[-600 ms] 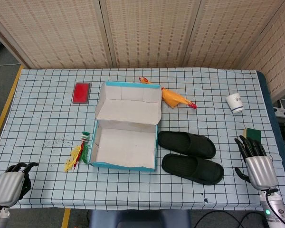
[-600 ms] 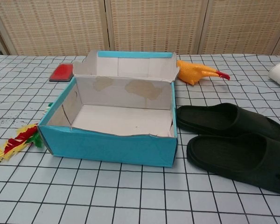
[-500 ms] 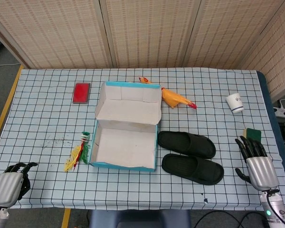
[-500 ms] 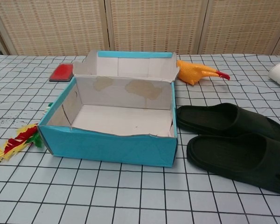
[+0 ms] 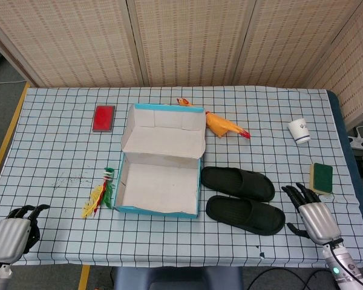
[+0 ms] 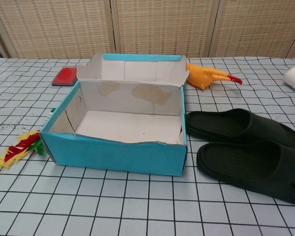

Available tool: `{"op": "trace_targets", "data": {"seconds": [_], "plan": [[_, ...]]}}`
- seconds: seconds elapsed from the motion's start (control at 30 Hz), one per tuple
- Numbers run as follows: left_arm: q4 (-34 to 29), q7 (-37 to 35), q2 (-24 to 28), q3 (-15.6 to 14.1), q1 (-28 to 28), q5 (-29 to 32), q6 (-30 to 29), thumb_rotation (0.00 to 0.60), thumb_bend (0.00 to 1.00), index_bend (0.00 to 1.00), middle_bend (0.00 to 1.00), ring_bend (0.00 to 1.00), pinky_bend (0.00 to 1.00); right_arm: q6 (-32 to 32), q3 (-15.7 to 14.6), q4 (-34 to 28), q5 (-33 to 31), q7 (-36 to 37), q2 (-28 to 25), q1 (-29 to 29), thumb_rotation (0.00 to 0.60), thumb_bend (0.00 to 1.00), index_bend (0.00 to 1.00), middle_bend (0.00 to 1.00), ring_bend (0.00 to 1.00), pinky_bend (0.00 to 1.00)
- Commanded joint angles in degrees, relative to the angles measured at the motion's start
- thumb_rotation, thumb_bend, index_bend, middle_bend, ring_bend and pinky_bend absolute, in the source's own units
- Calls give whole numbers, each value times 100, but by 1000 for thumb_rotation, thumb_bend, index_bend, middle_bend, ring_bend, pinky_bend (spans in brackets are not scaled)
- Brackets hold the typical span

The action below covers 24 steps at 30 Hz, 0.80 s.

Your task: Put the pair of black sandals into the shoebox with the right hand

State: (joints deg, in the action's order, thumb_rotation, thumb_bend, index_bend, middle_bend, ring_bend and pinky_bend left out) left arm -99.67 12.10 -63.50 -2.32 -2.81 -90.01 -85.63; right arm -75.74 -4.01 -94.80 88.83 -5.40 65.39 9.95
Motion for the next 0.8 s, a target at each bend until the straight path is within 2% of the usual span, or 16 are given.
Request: {"op": "trace_targets", "data": {"seconds": [0.03,0.23,0.5,0.8], "plan": [[-16,-14,18,-16,50,-58,-93,600,426,239,213,252,318,252,-74,175,141,276,178,140,600,150,158,144,45,186],[-39,-33,43,-13,54,-4,-40,600,426,240,213,252,319,649,-100,295,136,453,325,314,600,150,172,146,47,198],[-83,-35,82,-13,36,30,41,600,426,267,213,252,319,1119,139,211,-211,522,538,597,600,150,181,159,59,207],[-131,-31,118,-13,31,100,113,600,427,277,213,252,320,1620,268,177,-617,219,729,861,600,116,182,164,65,207]]}}
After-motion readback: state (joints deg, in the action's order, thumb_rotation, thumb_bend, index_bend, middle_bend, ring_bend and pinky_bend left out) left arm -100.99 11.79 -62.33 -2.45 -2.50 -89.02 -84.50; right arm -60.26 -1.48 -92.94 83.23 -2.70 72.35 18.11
